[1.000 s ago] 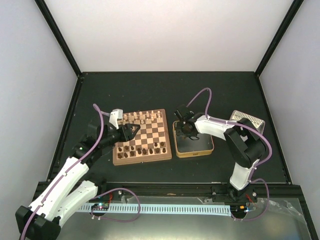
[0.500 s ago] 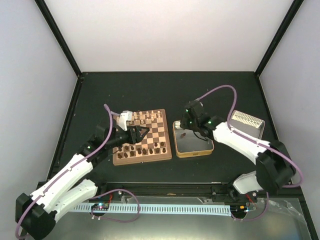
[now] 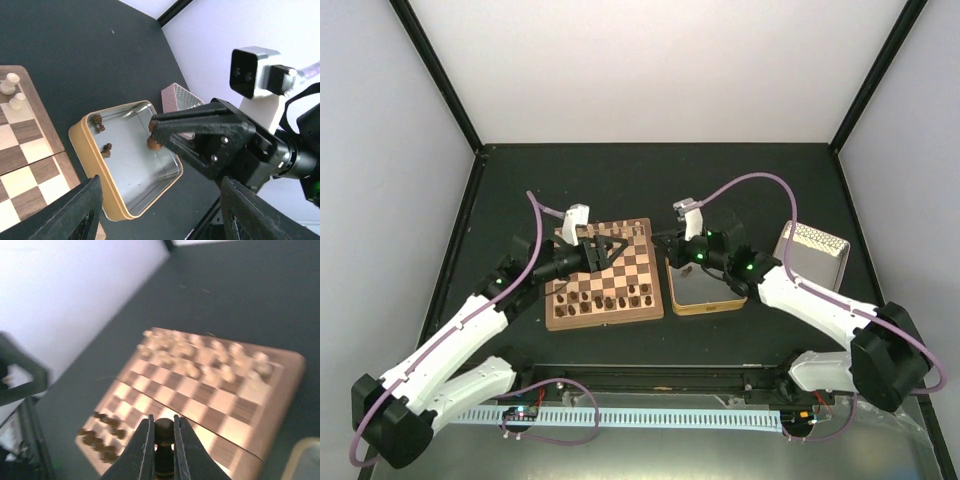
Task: Set up the chess pieces on the board
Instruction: Place the chess piece on the chessboard.
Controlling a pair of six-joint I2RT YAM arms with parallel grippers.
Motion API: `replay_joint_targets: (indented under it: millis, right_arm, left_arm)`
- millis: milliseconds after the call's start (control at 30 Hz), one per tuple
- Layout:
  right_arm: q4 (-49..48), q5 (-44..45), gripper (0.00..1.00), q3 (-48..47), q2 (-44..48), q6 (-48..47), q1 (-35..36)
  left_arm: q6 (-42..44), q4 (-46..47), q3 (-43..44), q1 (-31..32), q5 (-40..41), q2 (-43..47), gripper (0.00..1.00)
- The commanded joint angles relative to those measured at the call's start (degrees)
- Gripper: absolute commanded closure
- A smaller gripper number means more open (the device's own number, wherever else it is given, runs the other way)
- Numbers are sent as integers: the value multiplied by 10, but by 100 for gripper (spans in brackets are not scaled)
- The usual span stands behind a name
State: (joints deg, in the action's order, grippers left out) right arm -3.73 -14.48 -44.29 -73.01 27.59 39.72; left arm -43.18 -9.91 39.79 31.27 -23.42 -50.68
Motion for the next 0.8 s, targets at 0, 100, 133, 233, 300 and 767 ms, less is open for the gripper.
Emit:
replay_joint_targets:
  millis: [0, 100, 133, 233, 300, 767]
  right_arm:
    - [-135, -119, 98, 1, -7, -87, 22]
    - [-166, -134, 97, -10, -29, -116, 34]
    - [-169, -128, 96, -17, -39, -125, 41]
    - [-167, -81, 93, -39, -79, -159, 69]
    - [-149, -42, 93, -64, -120, -180, 93]
    - [-155, 19, 88, -118, -317, -185, 131]
  left_arm:
    - [-30, -23, 38, 1, -24, -1, 34]
    - [-14, -52, 51, -5, 4, 7, 34]
    - [-9, -76, 55, -8, 28, 11, 34]
    - [1, -131, 55, -15, 121, 24, 34]
    - [5, -163, 50, -21, 169, 32, 34]
    - [12, -226, -11, -70, 231, 32, 34]
